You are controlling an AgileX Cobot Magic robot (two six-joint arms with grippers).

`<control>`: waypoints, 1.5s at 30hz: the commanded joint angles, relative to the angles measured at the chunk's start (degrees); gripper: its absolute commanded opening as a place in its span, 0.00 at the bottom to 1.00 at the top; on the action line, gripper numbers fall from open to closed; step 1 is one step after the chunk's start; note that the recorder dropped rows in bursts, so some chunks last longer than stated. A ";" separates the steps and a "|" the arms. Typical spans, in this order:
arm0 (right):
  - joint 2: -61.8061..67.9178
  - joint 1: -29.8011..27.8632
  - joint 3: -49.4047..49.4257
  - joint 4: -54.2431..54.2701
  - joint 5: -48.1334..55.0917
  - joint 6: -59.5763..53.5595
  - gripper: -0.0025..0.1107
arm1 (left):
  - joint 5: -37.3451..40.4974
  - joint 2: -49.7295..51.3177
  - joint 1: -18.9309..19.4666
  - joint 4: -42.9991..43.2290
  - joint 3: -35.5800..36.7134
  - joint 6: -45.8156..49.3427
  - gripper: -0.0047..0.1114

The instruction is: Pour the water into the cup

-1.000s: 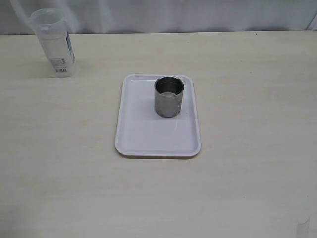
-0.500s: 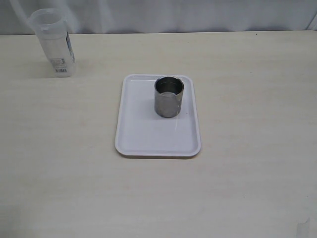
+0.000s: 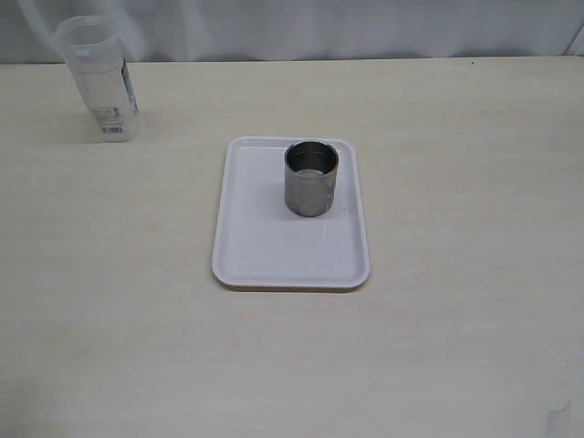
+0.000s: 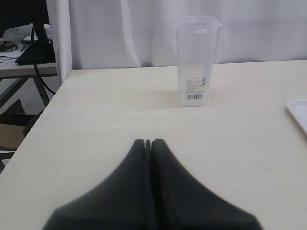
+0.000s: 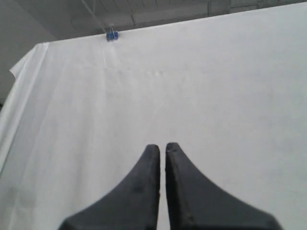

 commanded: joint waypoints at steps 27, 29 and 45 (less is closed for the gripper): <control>-0.39 0.01 1.62 5.63 46.26 -14.93 0.06 | -0.33 -0.13 0.07 -0.19 0.19 0.00 0.04; -0.39 0.01 1.62 5.62 49.29 -14.83 0.06 | -0.33 -0.13 0.07 -0.19 0.19 0.00 0.04; -0.39 0.01 1.62 5.62 52.55 -12.20 0.06 | -0.33 -0.13 0.07 -0.19 0.19 0.00 0.04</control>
